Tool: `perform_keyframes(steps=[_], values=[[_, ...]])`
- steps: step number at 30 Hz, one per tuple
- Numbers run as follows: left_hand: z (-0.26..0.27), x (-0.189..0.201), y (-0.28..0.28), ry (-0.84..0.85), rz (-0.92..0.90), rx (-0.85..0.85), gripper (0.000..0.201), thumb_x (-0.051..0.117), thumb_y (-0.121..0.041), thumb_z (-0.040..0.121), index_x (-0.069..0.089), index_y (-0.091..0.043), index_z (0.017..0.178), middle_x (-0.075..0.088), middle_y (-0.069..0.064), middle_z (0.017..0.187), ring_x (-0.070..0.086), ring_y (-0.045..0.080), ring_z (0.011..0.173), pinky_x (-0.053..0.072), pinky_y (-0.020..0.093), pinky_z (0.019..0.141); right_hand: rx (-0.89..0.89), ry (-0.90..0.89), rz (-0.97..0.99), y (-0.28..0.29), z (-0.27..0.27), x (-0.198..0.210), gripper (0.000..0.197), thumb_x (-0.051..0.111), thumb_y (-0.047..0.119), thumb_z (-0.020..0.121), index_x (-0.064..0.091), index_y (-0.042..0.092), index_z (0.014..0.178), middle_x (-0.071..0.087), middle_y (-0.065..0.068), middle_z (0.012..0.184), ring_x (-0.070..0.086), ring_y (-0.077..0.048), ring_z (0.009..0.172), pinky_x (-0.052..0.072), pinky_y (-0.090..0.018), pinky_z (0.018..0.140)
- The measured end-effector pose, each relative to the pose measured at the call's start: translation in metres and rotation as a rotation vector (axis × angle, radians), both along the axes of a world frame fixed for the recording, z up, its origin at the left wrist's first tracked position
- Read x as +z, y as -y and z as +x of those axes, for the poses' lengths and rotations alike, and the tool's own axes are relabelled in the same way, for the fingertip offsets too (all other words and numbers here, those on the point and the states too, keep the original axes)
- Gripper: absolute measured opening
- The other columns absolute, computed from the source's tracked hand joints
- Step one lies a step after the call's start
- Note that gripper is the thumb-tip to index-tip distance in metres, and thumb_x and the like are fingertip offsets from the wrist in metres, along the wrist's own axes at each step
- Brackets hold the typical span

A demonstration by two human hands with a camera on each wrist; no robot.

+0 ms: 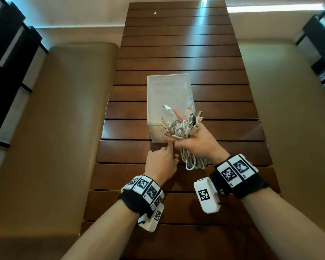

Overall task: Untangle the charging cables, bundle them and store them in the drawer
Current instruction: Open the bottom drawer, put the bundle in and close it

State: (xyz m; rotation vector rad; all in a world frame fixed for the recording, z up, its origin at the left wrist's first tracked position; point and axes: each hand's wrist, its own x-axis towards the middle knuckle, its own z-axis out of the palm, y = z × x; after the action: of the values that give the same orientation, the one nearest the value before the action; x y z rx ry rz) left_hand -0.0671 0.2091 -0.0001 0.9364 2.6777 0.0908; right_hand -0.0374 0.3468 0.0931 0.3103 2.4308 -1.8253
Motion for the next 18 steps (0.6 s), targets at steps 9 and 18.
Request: perform_keyframes(steps=[9, 18], values=[[-0.005, 0.009, -0.01, -0.05, -0.047, -0.033, 0.042, 0.045, -0.035, 0.1, 0.052, -0.008, 0.131, 0.071, 0.008, 0.108, 0.067, 0.031, 0.1, 0.042, 0.039, 0.091, 0.041, -0.003, -0.046, -0.006, 0.0, 0.0, 0.099, 0.07, -0.002, 0.069, 0.031, 0.024, 0.156, 0.064, 0.013, 0.071, 0.058, 0.001, 0.064, 0.047, -0.021, 0.072], [-0.013, 0.03, -0.012, 0.001, -0.021, -0.072, 0.026, 0.047, -0.027, 0.099, 0.065, -0.013, 0.11, 0.071, 0.006, 0.109, 0.067, 0.026, 0.099, 0.052, 0.036, 0.082, 0.017, 0.066, 0.063, -0.006, -0.001, 0.0, 0.058, 0.072, 0.013, 0.066, 0.058, -0.011, 0.116, 0.064, 0.008, 0.064, 0.058, -0.009, 0.062, 0.054, -0.035, 0.072]])
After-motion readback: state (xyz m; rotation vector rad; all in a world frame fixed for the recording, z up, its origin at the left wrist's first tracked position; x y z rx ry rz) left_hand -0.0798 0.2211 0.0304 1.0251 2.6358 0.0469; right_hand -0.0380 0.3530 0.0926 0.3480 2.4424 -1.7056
